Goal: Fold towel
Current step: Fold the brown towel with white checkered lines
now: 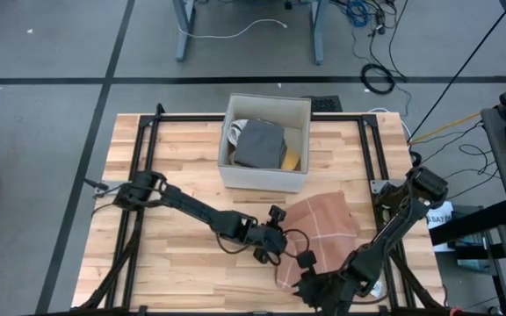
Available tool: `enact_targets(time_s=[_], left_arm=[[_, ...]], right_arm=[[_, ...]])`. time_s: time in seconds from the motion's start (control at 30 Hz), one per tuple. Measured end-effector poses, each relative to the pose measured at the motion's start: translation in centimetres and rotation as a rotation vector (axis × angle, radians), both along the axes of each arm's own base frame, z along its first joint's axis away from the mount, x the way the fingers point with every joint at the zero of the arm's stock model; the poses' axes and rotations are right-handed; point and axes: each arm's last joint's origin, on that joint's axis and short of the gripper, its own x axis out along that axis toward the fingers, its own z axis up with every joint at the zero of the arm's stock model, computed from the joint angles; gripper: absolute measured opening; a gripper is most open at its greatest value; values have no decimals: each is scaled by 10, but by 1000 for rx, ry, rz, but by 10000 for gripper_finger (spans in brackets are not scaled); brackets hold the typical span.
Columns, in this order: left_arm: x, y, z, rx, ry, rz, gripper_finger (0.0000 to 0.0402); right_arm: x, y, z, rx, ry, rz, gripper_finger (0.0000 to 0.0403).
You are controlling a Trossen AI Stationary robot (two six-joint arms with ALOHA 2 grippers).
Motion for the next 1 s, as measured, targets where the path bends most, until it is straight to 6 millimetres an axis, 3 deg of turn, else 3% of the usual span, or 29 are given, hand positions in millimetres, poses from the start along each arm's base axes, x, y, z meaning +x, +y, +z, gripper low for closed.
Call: enact_targets(time_s=[0.2, 0.4, 0.83, 1.0], left_arm=[[7, 7, -17, -61, 14, 8, 20], [12, 9, -13, -112, -34, -1, 26], [13, 11, -13, -123, -38, 4, 28], [13, 10, -12, -126, -42, -2, 28]], right_arm=[[21, -3, -16, -56, -34, 29, 146], [39, -12, -41, -110, 7, 36, 174], [45, -23, -49, -97, 96, 37, 128], [40, -27, -53, -107, 171, -16, 86]])
